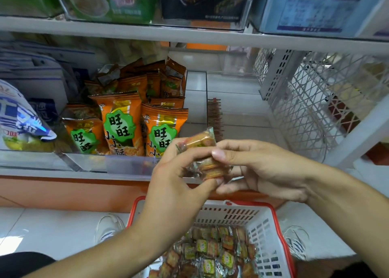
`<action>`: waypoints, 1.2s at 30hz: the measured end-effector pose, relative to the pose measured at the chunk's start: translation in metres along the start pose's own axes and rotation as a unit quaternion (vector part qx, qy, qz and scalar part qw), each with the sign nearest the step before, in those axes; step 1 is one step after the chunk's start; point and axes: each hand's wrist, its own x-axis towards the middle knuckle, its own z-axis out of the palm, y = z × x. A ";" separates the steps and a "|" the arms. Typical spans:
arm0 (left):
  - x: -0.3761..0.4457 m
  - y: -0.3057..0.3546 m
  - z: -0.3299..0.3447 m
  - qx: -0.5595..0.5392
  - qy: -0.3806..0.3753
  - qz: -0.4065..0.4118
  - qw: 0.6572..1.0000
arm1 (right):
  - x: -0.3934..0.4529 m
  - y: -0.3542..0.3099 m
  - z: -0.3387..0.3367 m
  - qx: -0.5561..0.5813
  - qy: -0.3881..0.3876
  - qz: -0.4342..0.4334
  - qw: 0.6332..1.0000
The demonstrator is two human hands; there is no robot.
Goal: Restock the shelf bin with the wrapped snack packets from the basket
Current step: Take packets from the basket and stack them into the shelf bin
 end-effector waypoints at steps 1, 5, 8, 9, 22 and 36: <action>0.001 0.000 -0.002 0.013 -0.003 0.009 1.000 | -0.001 -0.001 0.000 0.018 -0.001 0.003 1.000; 0.006 0.000 -0.007 -0.022 -0.018 -0.036 0.999 | -0.005 -0.003 -0.007 0.070 0.020 -0.001 0.997; 0.007 -0.001 -0.006 -0.088 -0.008 -0.109 0.990 | -0.003 0.002 -0.010 0.056 0.067 -0.070 0.994; 0.007 -0.002 -0.006 -0.100 -0.007 -0.139 0.985 | -0.002 0.003 -0.011 0.041 0.086 -0.091 0.991; 0.006 -0.006 0.002 -0.234 -0.032 -0.249 0.939 | -0.003 0.014 -0.017 -0.011 0.128 -0.147 0.981; 0.006 -0.016 0.005 -0.185 0.027 -0.346 0.920 | 0.050 0.011 -0.074 -0.347 0.339 -0.168 0.858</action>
